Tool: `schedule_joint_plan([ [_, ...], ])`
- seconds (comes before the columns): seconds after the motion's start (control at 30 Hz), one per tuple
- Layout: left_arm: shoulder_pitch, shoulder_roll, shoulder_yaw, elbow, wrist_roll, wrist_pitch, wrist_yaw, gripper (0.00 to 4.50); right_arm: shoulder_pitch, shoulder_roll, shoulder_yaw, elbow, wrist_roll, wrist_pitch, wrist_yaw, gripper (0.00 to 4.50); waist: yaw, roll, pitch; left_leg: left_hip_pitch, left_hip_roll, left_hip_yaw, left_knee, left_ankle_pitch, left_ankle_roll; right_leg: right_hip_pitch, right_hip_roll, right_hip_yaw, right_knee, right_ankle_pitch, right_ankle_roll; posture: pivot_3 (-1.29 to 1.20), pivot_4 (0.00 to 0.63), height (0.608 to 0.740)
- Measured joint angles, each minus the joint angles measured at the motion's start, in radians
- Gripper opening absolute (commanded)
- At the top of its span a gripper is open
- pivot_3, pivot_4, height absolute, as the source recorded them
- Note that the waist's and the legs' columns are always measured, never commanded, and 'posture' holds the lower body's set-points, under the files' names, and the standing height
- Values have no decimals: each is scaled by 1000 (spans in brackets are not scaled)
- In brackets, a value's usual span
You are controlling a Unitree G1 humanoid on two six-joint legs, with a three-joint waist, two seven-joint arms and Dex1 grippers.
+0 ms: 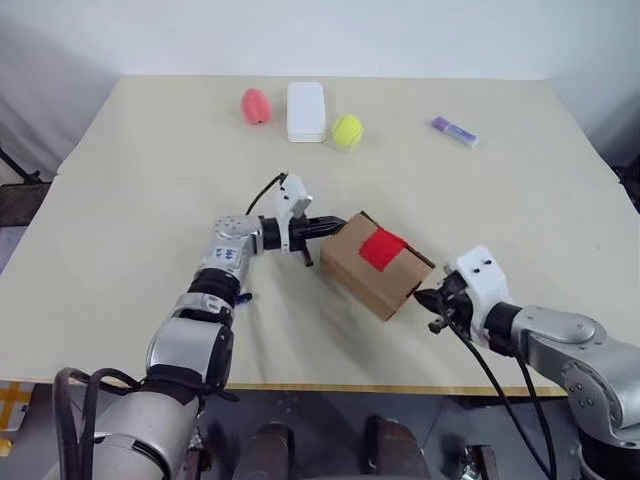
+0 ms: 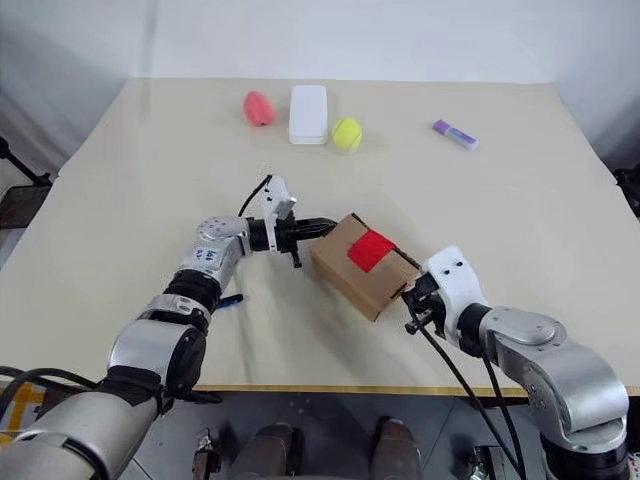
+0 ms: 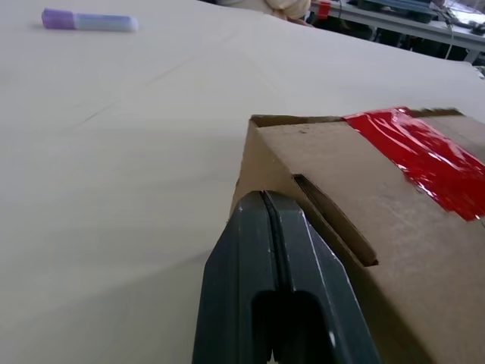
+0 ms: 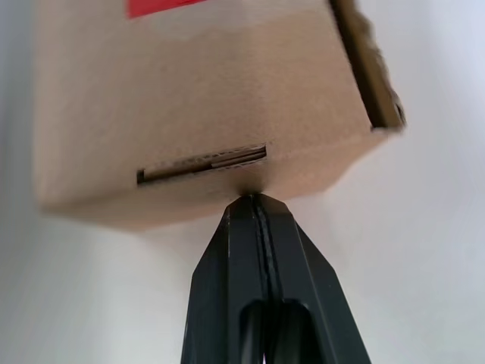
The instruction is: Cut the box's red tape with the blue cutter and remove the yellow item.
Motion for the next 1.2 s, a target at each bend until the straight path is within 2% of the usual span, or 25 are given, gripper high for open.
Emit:
schedule_joint_plan([
  [0.2, -26, -22, -4, 58, 11, -31, 35, 0, 47, -12, -43, -6, 7, -27, -2, 21, 1, 0, 0, 0, 0, 1, 0, 0, 0, 0, 0, 1, 0, 0, 0, 0, 150, 740],
  [0.33, -48, -3, 3, 88, 15, -36, 70, 0, 161, -80, -104, -3, 0, -53, 8, 21, 3, 0, 0, 0, 0, 3, 1, -1, 2, 0, 0, 2, -1, 1, 1, 0, 150, 740],
  [0.43, -75, 16, 19, 121, 15, -24, 132, 588, 220, -114, -152, 16, -2, -82, 25, 581, 2, -1, 0, 1, 0, 5, 1, -1, 2, 0, 0, 3, -1, 1, 1, 0, 150, 740],
  [0.57, -110, 71, 56, 129, -4, -2, 141, 1847, 255, -163, -209, 111, -33, -176, 53, 2000, -6, -2, 1, 2, 0, 8, 1, -1, 2, 0, 0, 7, -1, 2, 1, 0, 150, 740],
  [0.67, -140, 156, 111, 96, -49, 37, 91, 2682, 94, -148, -211, 301, -73, -313, 50, 2968, -27, -3, 2, 3, 0, 9, 2, -1, 3, -1, 0, 9, -1, 2, 0, 0, 150, 740],
  [0.73, -136, 195, 117, 29, -66, 61, 55, 3094, 11, -128, -185, 388, -103, -401, 39, 3355, -27, -3, 2, 5, 1, 9, 2, -1, 3, -1, 0, 9, 0, 3, 0, 0, 150, 740],
  [0.8, -95, 243, 119, -63, -82, 99, 16, 3521, -36, -97, -149, 447, -126, -480, 35, 3372, -28, -2, 1, 5, 1, 9, 0, -1, 3, -1, 0, 9, 1, 3, 1, 0, 150, 740],
  [0.9, 29, 332, 122, -219, -106, 202, -25, 4113, -69, -60, -105, 519, -149, -557, 34, 3842, -34, -2, 1, 3, 1, 9, 0, -1, 3, -3, 0, 9, 1, 3, 2, 0, 150, 740],
  [0.97, 136, 395, 122, -340, -123, 280, -44, 4500, -89, -45, -91, 554, -157, -592, 33, 4329, -36, -2, 1, 3, 1, 9, 0, -2, 3, -3, 0, 8, 0, 4, 3, 0, 150, 740],
  [1.2, 533, 647, 236, -728, -243, 534, -113, 4500, -141, -24, -61, 618, -164, -658, 43, 4418, -49, -2, 1, 3, 1, 9, 1, -2, 3, -2, 0, 9, 0, 4, 4, 0, 150, 740],
])
